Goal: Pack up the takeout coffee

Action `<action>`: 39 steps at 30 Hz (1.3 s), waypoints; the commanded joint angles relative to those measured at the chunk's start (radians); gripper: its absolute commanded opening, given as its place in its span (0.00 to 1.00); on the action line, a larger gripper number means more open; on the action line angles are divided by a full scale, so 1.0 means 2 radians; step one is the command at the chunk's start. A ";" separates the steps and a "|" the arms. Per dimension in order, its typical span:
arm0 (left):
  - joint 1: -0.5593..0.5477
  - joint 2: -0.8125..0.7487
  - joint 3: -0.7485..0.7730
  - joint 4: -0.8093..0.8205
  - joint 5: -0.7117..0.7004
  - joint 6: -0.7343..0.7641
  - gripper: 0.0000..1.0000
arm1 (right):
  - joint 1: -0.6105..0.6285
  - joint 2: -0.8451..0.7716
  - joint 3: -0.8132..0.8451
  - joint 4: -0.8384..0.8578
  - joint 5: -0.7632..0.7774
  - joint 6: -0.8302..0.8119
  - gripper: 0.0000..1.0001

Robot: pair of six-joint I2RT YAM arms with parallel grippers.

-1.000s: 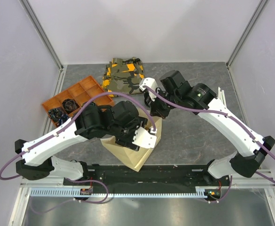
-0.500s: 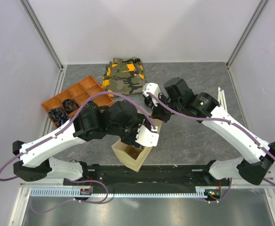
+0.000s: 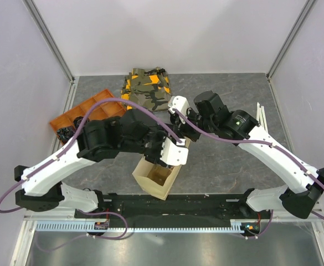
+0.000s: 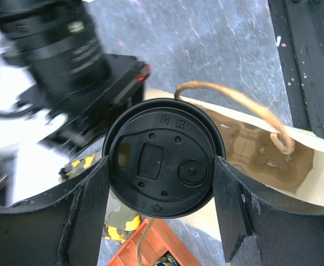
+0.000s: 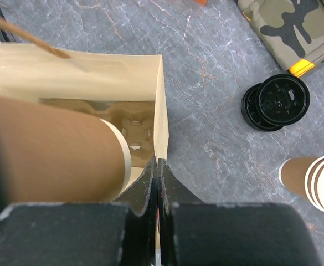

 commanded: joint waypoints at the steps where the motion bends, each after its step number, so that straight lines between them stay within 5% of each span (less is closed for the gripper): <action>1: -0.002 0.019 -0.003 -0.012 0.014 0.016 0.31 | 0.002 -0.002 0.034 0.011 0.003 0.002 0.00; 14: 0.005 -0.024 -0.119 0.021 -0.019 0.004 0.29 | 0.002 -0.066 -0.035 0.050 -0.053 -0.047 0.00; 28: 0.005 -0.023 -0.167 0.058 -0.026 0.000 0.29 | 0.002 -0.036 -0.021 0.064 -0.079 -0.076 0.02; 30: 0.005 -0.026 -0.174 0.061 -0.029 -0.015 0.29 | 0.002 -0.030 -0.013 0.062 -0.064 -0.080 0.15; 34: 0.005 -0.036 -0.190 0.070 -0.032 -0.032 0.29 | 0.001 -0.024 0.014 0.040 -0.034 -0.050 0.74; 39: 0.006 -0.044 -0.204 0.087 -0.045 -0.041 0.29 | -0.015 -0.032 0.046 0.012 -0.024 0.018 0.92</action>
